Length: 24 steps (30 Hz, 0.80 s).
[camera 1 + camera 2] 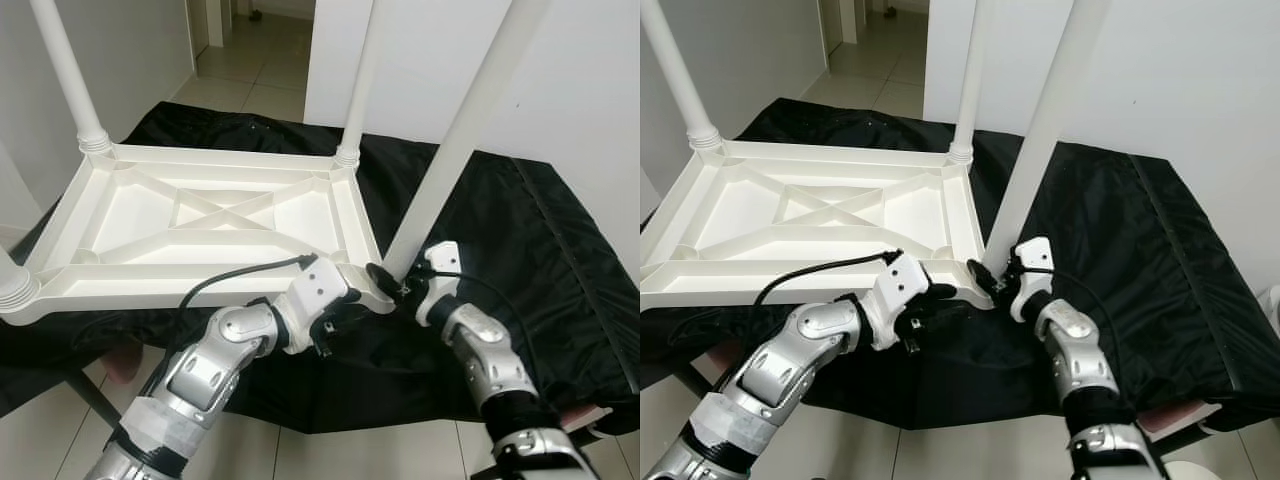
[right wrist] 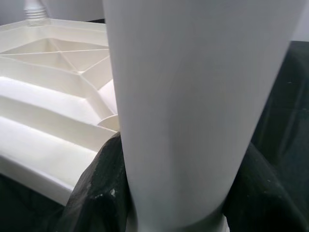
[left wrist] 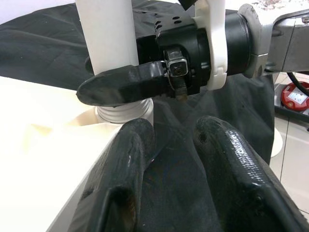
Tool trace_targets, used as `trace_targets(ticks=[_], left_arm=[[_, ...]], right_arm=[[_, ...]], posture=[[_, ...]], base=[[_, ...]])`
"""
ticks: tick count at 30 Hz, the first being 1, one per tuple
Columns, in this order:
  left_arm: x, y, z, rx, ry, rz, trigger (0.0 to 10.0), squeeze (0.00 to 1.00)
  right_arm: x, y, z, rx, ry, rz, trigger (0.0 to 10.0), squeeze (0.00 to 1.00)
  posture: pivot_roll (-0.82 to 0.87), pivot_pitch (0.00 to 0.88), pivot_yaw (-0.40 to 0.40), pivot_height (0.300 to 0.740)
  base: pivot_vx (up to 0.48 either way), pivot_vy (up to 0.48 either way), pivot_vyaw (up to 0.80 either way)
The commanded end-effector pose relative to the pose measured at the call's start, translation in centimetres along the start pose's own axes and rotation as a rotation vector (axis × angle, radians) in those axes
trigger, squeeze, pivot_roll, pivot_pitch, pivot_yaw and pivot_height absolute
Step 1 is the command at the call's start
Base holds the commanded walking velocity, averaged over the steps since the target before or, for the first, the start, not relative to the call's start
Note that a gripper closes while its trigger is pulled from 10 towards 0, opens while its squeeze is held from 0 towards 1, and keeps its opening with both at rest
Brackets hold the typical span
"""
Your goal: Building children table
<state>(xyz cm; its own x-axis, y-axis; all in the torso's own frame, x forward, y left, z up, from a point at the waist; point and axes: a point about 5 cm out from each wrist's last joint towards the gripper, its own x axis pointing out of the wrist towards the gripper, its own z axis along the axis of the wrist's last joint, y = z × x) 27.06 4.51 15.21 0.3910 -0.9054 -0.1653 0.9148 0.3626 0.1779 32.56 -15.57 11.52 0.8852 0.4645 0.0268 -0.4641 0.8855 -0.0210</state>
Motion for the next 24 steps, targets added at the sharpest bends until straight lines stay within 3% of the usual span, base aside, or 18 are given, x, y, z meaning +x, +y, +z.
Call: trace_targets(ticks=[1,4,7,11,19,24], left_arm=[[0.1,0.0,-0.1,0.006,0.005,-0.011,10.0,0.0],[0.1,0.1,-0.1,0.004,0.003,-0.009,10.0,0.0],[0.1,0.2,-0.1,-0.007,-0.003,-0.007,10.0,0.0],[0.2,0.2,-0.1,-0.009,-0.005,-0.009,10.0,0.0],[0.5,0.9,0.2,-0.004,-0.014,-0.03,10.0,0.0],[0.6,1.0,0.3,-0.004,-0.018,-0.032,10.0,0.0]], right_arm=[[-0.2,-0.1,-0.2,-0.003,-0.004,-0.063,10.0,0.0],[-0.3,0.2,-0.1,0.012,-0.019,-0.104,10.0,0.0],[-0.5,0.9,-0.2,0.057,-0.052,-0.273,10.0,0.0],[-0.6,1.0,-0.3,0.073,-0.055,-0.327,10.0,0.0],[-0.7,2.5,-0.3,0.119,-0.079,-0.614,10.0,0.0],[-0.4,3.5,-0.3,0.127,-0.071,-0.622,10.0,0.0]], posture=[[0.07,0.0,-0.066,0.74],[0.06,0.0,-0.058,0.74],[0.04,0.0,-0.023,0.74],[0.03,0.0,-0.015,0.74],[-0.01,0.0,0.036,0.74],[-0.01,0.0,0.037,0.74]], base=[[0.0,0.0,0.0],[0.0,0.0,0.0],[0.0,0.0,0.0],[0.0,0.0,0.0],[0.0,0.0,0.0],[0.0,0.0,0.0]])
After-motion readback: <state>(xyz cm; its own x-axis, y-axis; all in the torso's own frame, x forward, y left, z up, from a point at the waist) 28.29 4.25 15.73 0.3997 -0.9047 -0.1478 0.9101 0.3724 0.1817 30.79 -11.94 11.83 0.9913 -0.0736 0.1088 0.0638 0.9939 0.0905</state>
